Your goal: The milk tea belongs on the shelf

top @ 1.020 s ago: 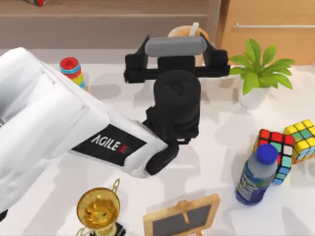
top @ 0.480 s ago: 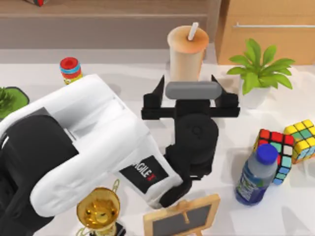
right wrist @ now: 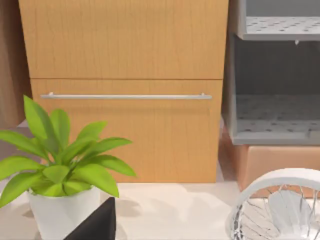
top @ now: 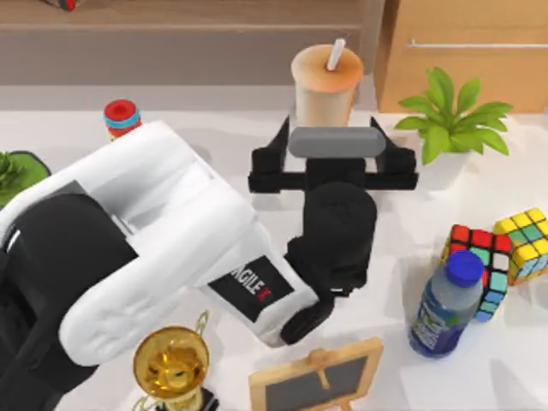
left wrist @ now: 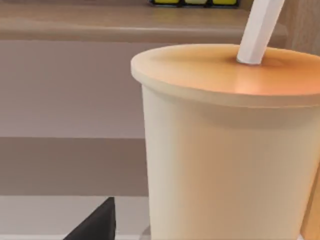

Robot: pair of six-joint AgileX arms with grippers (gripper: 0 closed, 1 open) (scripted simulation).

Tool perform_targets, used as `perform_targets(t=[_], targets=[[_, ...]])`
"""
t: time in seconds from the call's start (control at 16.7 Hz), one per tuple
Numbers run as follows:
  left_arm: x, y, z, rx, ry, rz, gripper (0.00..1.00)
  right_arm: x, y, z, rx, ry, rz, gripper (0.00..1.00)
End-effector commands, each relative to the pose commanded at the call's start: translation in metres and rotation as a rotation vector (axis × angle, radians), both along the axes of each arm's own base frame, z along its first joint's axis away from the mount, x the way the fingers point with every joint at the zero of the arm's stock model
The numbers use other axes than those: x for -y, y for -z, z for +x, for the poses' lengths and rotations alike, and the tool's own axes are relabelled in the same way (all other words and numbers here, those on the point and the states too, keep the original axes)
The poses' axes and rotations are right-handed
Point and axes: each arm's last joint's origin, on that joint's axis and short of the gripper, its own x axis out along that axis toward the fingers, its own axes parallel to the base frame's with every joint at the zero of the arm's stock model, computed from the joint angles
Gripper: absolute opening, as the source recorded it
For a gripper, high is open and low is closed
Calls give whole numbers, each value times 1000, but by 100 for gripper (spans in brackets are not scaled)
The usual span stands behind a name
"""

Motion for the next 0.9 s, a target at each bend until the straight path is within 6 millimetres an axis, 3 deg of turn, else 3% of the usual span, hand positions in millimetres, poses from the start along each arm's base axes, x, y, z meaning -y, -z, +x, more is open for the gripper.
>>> perform_targets(t=[0.36,0.72,0.9], targets=[[0,4,55,-15,-23,14,100,0,0,0,0,0,0,100],[3,2,60,-15,-15,13,100,0,0,0,0,0,0,100],[3,2,60,-15,-15,13,77,0,0,0,0,0,0,100]])
